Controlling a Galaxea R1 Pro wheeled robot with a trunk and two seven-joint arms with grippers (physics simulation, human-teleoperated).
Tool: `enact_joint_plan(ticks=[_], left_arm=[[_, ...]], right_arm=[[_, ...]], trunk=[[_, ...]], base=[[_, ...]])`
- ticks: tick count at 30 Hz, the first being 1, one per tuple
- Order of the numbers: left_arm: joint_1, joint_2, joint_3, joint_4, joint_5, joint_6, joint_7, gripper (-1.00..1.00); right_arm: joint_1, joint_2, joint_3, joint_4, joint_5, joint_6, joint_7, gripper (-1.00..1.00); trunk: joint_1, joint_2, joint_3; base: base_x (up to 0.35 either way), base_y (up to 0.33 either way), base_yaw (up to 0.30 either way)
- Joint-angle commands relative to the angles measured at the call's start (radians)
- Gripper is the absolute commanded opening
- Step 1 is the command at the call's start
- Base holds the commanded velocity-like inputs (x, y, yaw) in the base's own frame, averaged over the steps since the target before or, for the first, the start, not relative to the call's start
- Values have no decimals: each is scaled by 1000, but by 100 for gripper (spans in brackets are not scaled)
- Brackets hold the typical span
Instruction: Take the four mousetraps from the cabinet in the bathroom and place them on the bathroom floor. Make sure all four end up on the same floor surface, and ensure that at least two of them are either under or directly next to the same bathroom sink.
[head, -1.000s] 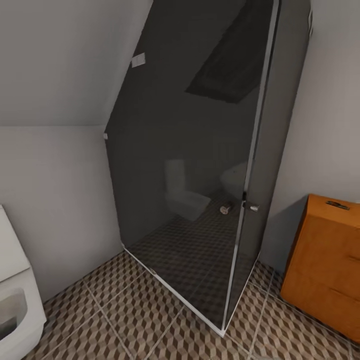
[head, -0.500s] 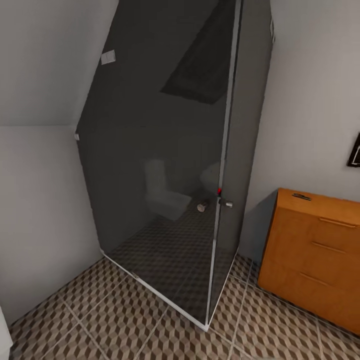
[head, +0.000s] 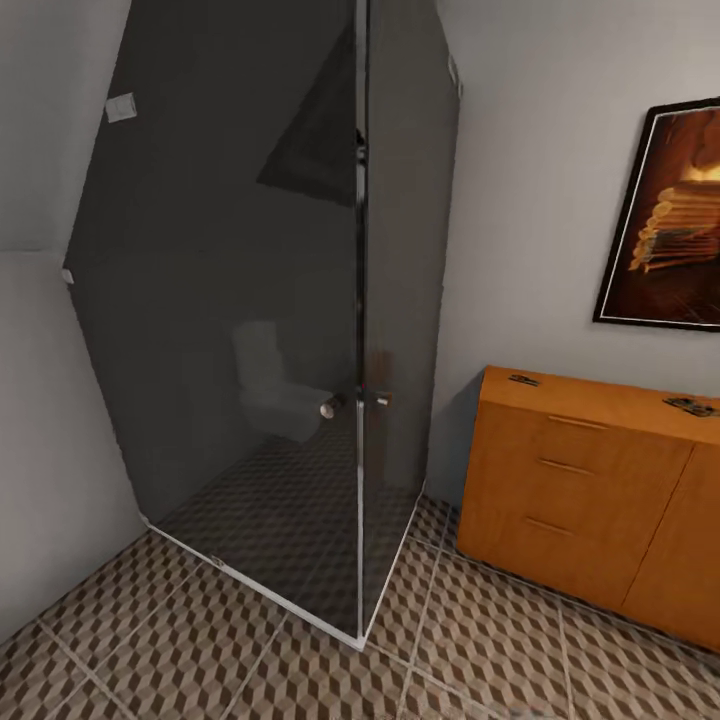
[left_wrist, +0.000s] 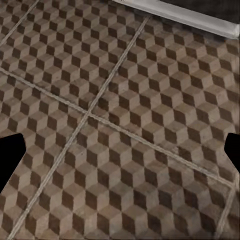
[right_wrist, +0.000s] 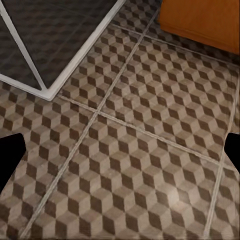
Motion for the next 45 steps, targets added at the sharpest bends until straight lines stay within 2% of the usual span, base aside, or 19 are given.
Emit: enact_joint_plan(ticks=[1,26,37,45], left_arm=[[0,0,1,-1,0,-2,2,100],[0,0,1,-1,-1,-2,3,100],[0,0,1,-1,0,-2,2,100],[0,0,1,-1,0,-2,2,100]], right_arm=[[0,0,1,0,1,-2,-2,100],[0,0,1,0,1,-2,-2,100],[0,0,1,0,1,-2,-2,100],[0,0,1,0,1,-2,-2,100]], trunk=[[0,-1,-1],[0,-1,-1],[0,-1,-1],[0,-1,-1]], base=[[-97,-288,-274],[-21,-299,-274],[143,-208,-274],[189,-55,-274]])
